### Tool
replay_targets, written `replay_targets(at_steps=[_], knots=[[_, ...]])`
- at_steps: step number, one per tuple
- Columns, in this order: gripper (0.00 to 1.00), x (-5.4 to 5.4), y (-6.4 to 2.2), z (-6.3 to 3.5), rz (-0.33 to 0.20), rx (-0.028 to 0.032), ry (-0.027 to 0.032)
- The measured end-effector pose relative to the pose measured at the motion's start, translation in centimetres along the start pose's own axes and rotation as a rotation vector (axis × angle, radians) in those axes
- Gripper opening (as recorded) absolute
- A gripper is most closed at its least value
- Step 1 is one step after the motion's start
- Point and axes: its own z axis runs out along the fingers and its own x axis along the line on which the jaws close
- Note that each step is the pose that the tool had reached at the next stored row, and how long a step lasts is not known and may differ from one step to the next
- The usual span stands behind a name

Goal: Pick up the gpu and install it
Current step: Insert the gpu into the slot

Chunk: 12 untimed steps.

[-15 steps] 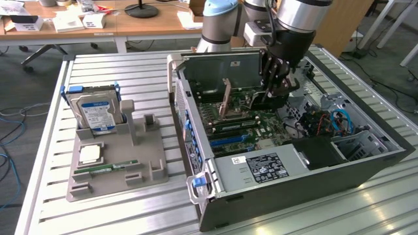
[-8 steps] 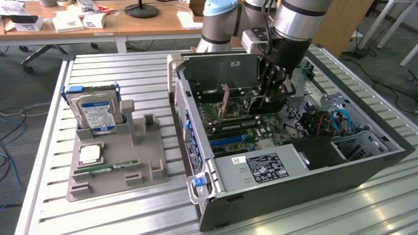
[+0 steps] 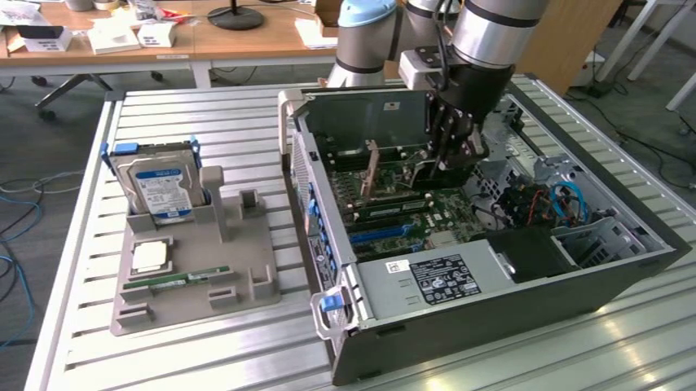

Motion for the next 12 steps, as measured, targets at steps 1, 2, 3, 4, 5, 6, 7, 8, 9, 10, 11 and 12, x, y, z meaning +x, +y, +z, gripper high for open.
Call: replay_targets(at_steps=[1,2,3,4,5,6,7,8,9,10,11,12], knots=[[0.26,0.0,0.06,0.00,0.000,-0.0001,0.0001],[0.26,0.0,0.13,0.00,0.000,0.0000,0.0001],[0.26,0.0,0.19,0.03,0.000,0.0000,0.0000],[0.26,0.0,0.24,0.08,0.000,0.0000,0.0000],[0.26,0.0,0.28,0.16,0.000,0.0000,0.0000],[0.26,-0.1,0.30,0.28,0.000,-0.0001,0.0001],[0.26,-0.1,0.30,0.42,0.000,-0.0001,0.0001],[0.26,-0.1,0.32,0.55,0.000,-0.0001,0.0000],[0.26,-0.1,0.33,0.67,0.000,0.0000,0.0000],[0.26,-0.1,0.35,0.79,0.000,0.0000,0.0000],[0.26,-0.1,0.36,0.91,0.000,0.0000,0.0001],[0.26,-0.1,0.37,1.02,0.000,0.0000,0.0001]])
